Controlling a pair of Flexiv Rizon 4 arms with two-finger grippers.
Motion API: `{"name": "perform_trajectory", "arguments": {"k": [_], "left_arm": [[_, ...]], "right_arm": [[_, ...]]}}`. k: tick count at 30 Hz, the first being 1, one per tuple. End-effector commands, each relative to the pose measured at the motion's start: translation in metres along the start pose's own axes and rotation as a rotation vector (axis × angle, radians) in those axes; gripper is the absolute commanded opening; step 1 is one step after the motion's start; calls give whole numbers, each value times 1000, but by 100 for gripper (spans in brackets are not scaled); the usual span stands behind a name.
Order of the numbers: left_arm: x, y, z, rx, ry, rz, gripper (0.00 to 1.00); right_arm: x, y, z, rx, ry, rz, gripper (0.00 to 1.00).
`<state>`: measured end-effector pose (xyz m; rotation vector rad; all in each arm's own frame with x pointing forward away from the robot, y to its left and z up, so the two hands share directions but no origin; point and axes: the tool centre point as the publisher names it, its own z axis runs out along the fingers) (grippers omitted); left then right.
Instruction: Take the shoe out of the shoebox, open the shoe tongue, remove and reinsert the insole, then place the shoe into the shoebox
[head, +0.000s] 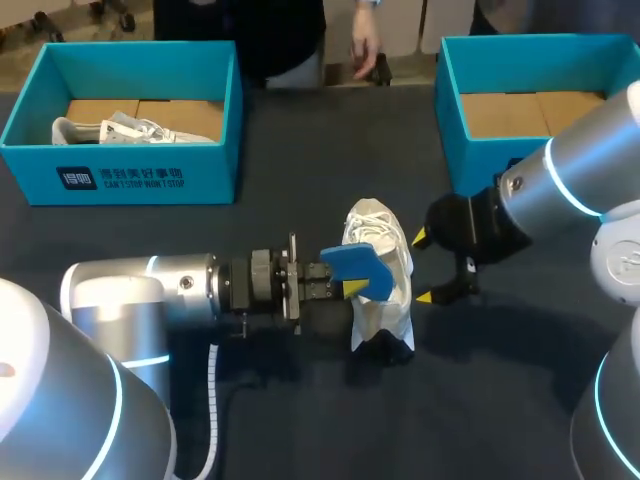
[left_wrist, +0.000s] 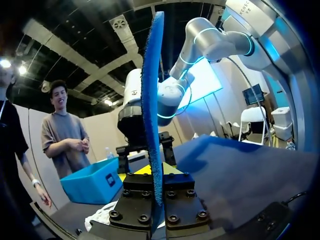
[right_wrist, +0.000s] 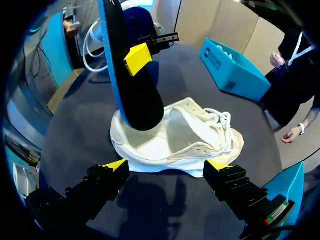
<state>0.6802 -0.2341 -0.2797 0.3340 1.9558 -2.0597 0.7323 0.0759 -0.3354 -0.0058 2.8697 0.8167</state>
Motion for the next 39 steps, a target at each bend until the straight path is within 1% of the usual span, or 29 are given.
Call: {"name": "perform_trajectory", "arguments": {"k": [1, 8, 11, 14, 19, 22, 25, 29, 34, 39], "left_arm": [[-1, 7, 3, 14, -2, 7, 0], [-5, -4, 10, 48, -3, 37, 0], [-10, -9, 9, 91, -26, 90, 0], [-12, -10, 10, 106, -32, 107, 0], [-11, -3, 16, 85, -16, 102, 0], [-8, -4, 21, 74, -10, 112, 0], [-3, -5, 25, 78, -11, 99, 0], [1, -1, 27, 91, -14, 97, 0], [2, -6, 29, 101, -13, 104, 0], [3, 6, 31, 85, -9, 105, 0]], "right_arm": [[-2, 3, 3, 9, 6, -3, 100], [-4, -1, -2, 12, 1, 3, 100], [-5, -3, -1, 11, 2, 7, 100], [-6, -3, 0, 9, 5, 6, 100], [-7, -4, 6, 0, 15, 5, 100], [-6, -4, 7, -7, 10, 13, 100], [-5, -4, 10, -14, 14, 16, 100], [-6, -5, 11, -18, 24, 12, 100], [-7, -7, 11, -19, 20, 14, 100], [-5, -8, 12, -22, 19, 16, 100]]}}
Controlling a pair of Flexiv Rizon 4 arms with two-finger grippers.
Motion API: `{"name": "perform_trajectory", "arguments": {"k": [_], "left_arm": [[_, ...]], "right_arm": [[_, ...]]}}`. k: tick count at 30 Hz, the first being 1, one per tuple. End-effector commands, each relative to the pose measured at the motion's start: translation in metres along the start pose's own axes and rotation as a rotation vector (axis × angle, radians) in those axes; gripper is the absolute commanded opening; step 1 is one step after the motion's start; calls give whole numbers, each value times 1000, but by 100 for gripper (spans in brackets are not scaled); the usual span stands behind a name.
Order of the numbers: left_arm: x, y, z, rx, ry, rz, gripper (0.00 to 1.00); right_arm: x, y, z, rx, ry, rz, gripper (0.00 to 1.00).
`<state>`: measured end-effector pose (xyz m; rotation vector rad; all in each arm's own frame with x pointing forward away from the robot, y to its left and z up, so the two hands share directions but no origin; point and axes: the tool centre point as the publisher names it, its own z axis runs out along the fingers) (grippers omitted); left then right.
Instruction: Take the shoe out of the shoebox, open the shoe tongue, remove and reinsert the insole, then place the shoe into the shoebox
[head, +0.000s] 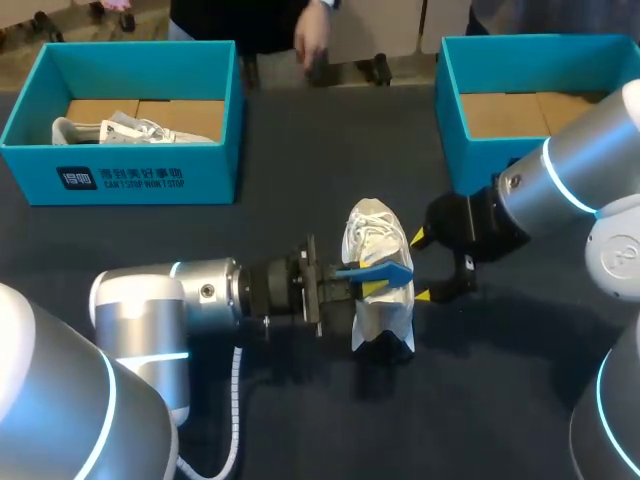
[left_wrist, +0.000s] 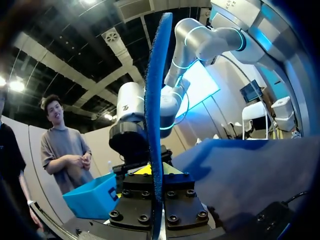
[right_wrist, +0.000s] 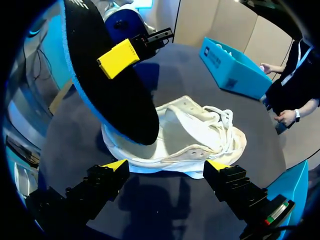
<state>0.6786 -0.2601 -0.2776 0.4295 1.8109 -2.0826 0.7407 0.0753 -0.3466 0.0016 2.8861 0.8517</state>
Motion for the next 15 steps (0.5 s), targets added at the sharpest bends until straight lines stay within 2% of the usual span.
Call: {"name": "perform_trajectory", "arguments": {"k": [1, 15], "left_arm": [[1, 10, 5, 2, -2, 17, 0], [-1, 32, 13, -5, 16, 105, 0]], "right_arm": [[3, -2, 1, -3, -6, 6, 100], [6, -4, 0, 4, -30, 24, 100]]}}
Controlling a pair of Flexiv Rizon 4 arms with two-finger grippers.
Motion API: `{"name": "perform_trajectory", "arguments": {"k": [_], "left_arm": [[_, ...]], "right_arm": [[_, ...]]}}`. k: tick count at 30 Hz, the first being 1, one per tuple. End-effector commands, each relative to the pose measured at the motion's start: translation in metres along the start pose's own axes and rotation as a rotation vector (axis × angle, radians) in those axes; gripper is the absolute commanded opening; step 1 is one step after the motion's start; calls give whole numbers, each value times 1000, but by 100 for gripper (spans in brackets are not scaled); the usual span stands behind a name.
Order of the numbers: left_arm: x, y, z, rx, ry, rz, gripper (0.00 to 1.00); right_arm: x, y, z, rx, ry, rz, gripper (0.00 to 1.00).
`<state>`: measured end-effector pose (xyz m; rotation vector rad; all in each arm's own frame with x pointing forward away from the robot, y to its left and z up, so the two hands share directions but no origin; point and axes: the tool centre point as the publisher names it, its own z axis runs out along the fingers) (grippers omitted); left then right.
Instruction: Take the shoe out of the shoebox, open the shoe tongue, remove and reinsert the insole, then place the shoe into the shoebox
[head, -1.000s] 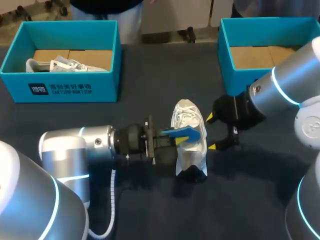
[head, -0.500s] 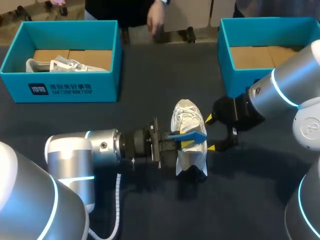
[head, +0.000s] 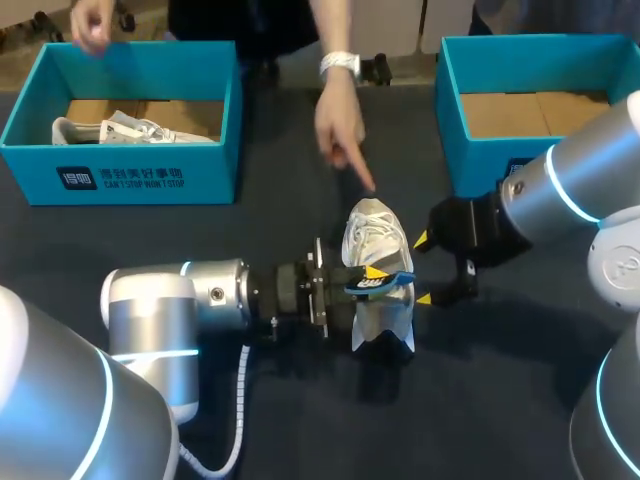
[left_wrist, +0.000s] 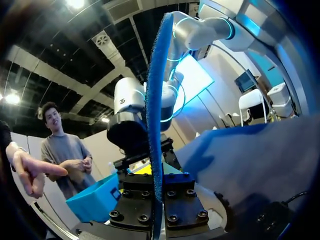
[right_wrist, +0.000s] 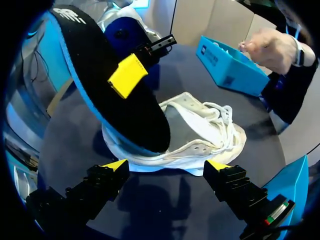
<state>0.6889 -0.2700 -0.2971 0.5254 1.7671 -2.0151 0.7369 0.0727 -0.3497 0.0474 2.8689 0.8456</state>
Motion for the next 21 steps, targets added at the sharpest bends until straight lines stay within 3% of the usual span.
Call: {"name": "perform_trajectory", "arguments": {"k": [1, 21], "left_arm": [[0, 10, 6, -1, -2, 9, 0], [0, 48, 8, -81, 36, 71, 0]], "right_arm": [[2, 0, -1, 2, -5, 0, 100], [2, 0, -1, 2, -5, 0, 100]]}}
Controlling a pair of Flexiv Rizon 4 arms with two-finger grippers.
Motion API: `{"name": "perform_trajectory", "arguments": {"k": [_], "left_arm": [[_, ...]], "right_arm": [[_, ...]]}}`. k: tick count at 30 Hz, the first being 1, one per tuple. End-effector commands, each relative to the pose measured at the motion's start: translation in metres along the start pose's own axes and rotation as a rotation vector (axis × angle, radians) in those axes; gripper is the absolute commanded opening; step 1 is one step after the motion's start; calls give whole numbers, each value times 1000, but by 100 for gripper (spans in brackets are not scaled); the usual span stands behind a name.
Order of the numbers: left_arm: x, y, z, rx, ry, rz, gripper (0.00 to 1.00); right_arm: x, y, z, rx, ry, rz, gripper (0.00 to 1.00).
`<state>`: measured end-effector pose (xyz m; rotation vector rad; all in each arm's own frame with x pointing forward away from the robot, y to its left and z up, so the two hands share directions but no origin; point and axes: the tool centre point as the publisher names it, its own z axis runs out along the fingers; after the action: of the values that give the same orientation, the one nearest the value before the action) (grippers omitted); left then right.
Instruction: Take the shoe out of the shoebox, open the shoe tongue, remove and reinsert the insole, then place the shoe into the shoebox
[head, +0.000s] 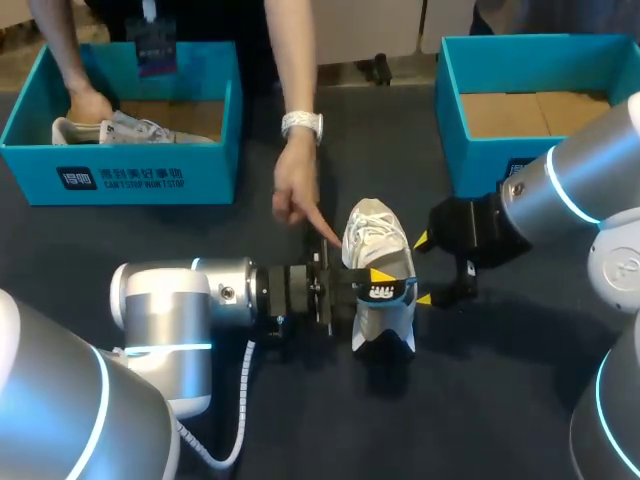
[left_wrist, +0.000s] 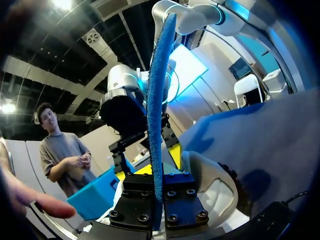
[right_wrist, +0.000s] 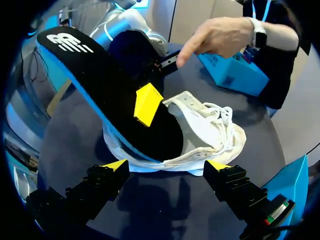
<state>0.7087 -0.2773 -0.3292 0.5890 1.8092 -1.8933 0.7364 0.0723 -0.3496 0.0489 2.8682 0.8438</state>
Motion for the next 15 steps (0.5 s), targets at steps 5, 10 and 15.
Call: {"name": "perform_trajectory", "arguments": {"k": [5, 10, 15], "left_arm": [[4, 19, 5, -30, 19, -4, 0], [5, 20, 2, -38, 17, -8, 0], [0, 6, 2, -27, 6, -7, 38]], "right_arm": [[2, 0, 0, 0, -3, -1, 100], [2, 0, 0, 0, -3, -1, 100], [2, 0, 0, 0, -3, -1, 100]]}}
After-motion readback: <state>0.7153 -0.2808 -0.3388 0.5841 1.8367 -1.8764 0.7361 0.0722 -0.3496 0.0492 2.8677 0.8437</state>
